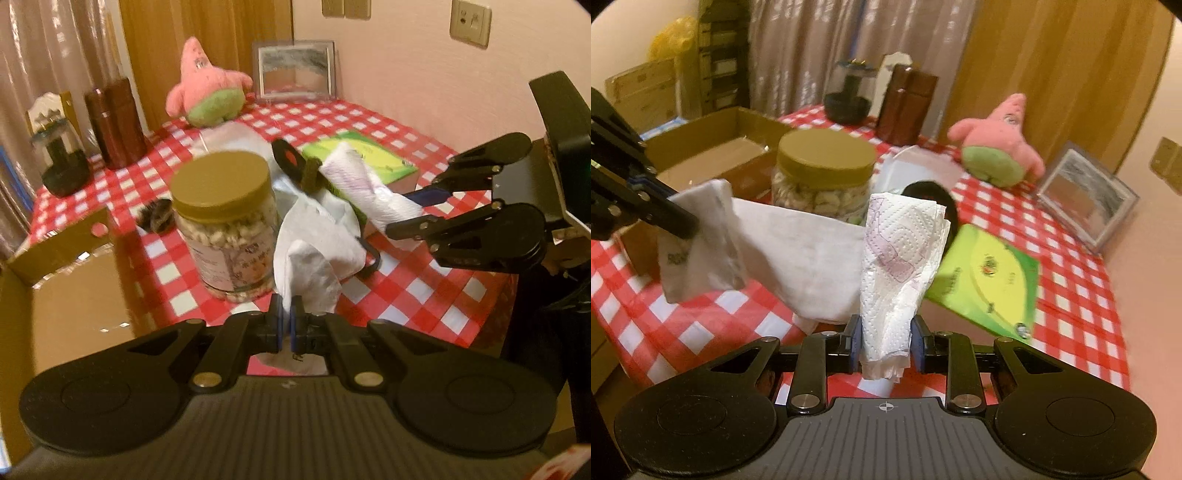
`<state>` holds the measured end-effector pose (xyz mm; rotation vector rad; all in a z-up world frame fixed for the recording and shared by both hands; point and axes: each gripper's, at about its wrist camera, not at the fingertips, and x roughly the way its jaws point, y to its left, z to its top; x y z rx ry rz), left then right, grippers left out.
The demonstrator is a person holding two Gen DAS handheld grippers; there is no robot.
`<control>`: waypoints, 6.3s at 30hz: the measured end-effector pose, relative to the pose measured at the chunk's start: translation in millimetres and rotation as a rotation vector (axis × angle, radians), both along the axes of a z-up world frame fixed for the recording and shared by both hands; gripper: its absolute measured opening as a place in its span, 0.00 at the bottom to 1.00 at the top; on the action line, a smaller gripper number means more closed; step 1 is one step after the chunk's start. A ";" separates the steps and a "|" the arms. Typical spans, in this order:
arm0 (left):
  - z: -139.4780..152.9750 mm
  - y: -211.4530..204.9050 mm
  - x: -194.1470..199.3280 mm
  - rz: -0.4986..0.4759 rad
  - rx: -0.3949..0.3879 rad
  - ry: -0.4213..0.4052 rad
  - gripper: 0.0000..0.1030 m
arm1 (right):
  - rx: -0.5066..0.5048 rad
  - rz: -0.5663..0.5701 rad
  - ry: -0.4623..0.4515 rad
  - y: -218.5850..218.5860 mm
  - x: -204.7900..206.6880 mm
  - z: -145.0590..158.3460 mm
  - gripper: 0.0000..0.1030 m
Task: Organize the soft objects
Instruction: 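Carry the sock and paper towel into the cardboard box and open both tools, then move both open tools back over the items on the table, then grasp the brown knitted scrunchie with the right tool, then grasp the clear plastic bag with the left tool while the right tool holds the scrunchie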
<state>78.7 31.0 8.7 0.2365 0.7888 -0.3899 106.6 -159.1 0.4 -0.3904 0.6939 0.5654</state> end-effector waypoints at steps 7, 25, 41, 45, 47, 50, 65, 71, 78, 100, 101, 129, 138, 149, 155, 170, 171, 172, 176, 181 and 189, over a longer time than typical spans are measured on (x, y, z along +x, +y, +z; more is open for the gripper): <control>34.0 15.8 -28.9 0.047 0.010 -0.053 0.03 | 0.063 0.014 -0.035 -0.9 -25.6 38.5 0.27; 125.4 111.0 -65.3 0.315 0.017 -0.253 0.03 | 0.188 0.185 -0.032 82.7 -50.4 87.9 0.27; 107.3 174.4 -28.7 0.419 0.081 -0.241 0.03 | 0.271 0.263 0.108 198.3 -3.4 68.3 0.27; 69.4 186.3 -17.7 0.446 0.088 -0.179 0.03 | 0.268 0.239 0.180 216.2 13.1 45.9 0.27; 51.1 192.3 -12.6 0.467 0.104 -0.151 0.03 | 0.260 0.233 0.208 224.3 20.8 36.2 0.27; 28.7 200.4 -5.7 0.491 0.083 -0.113 0.08 | 0.254 0.228 0.239 232.1 29.7 22.3 0.27; -2.4 211.5 -16.5 0.538 0.062 -0.053 0.55 | 0.280 0.256 0.294 242.2 35.1 -2.2 0.57; -3.1 204.0 -25.2 0.563 0.058 -0.075 0.56 | 0.263 0.259 0.275 227.7 25.1 3.1 0.57; 0.1 190.2 -37.3 0.600 0.011 -0.086 0.64 | 0.256 0.222 0.203 196.3 6.9 21.2 0.57; 37.2 92.3 -35.5 0.452 -0.112 -0.105 0.83 | 0.250 -0.035 0.075 53.3 -24.3 51.3 0.57; 38.5 88.3 -34.1 0.445 -0.113 -0.106 0.83 | 0.249 -0.047 0.071 46.6 -23.9 51.6 0.57; 10.6 -47.5 83.5 -0.053 0.224 -0.269 0.85 | -0.064 0.143 -0.119 -2.9 66.4 1.2 0.57; -12.8 -69.6 105.8 -0.251 0.407 -0.263 0.85 | -0.156 0.242 -0.157 15.4 90.7 -21.1 0.57; -24.6 -71.4 112.5 -0.275 0.421 -0.256 0.84 | -0.265 0.328 -0.193 29.6 100.0 -42.4 0.57; -22.9 -68.4 112.9 -0.263 0.428 -0.264 0.84 | -0.265 0.342 -0.190 31.1 105.5 -42.6 0.42; -24.0 -68.0 115.1 -0.259 0.380 -0.242 0.84 | -0.128 0.248 -0.188 12.0 99.0 -11.3 0.18; -24.0 -68.4 115.1 -0.257 0.379 -0.241 0.84 | -0.113 0.232 -0.191 9.7 99.1 -7.0 0.18; -23.6 -68.7 115.4 -0.253 0.377 -0.240 0.84 | -0.100 0.216 -0.195 7.2 99.6 -3.4 0.18; -17.9 -70.2 119.7 -0.226 0.343 -0.231 0.84 | -0.056 0.135 -0.200 -4.2 104.5 10.5 0.18; -8.5 -73.4 136.8 -0.152 0.285 -0.200 0.79 | -0.030 0.032 -0.172 -17.1 117.2 18.3 0.18; 7.7 -65.5 186.9 -0.067 0.139 -0.052 0.73 | 0.067 -0.091 -0.112 -42.3 132.5 26.0 0.18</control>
